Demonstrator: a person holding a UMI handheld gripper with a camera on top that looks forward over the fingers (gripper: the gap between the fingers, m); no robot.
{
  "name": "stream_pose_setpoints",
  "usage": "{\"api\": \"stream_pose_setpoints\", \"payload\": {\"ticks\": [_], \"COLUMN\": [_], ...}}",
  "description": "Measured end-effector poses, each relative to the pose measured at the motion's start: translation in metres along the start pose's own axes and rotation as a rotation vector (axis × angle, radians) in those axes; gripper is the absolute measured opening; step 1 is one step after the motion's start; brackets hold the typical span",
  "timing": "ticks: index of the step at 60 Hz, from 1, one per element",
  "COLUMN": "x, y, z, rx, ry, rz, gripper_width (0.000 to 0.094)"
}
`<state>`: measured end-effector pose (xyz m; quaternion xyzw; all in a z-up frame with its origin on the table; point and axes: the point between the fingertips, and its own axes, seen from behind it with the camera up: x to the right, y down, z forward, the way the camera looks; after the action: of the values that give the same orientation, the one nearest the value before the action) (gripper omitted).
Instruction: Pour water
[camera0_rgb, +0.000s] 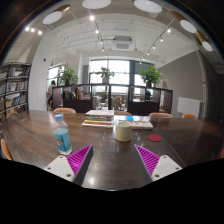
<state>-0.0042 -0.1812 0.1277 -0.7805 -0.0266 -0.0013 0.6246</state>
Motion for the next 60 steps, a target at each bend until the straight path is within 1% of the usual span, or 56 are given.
{"api": "stream_pose_setpoints", "payload": {"ticks": [7,14,19,24,31,45,50,52,55,58,60], "x": [-0.023,-0.093,-0.138,-0.170,-0.198,-0.229,-0.236,-0.238,-0.240,-0.243,-0.239], "y": [0.005,0.029,0.038,0.033,0.019,-0.005,0.000,0.001,0.005,0.007,0.004], "z": [0.001,0.019,0.033,0.049,0.076,0.129,0.144,0.148,0.155,0.163,0.165], "rx": [0.001,-0.021,-0.028,-0.009,0.011,0.074,0.062,0.060,0.059,0.071,0.083], "ry": [-0.028,-0.069,-0.111,-0.142,-0.158,-0.184,-0.195,-0.198,-0.201,-0.200,-0.190], "rz": [0.012,0.001,-0.022,-0.041,-0.028,0.040,0.035,0.025,0.016,0.004,0.001], "gripper_width": [0.0834,0.0826,0.0840,0.0839,0.0836,0.0832,0.0824,0.0817,0.0762,0.0689,0.0609]}}
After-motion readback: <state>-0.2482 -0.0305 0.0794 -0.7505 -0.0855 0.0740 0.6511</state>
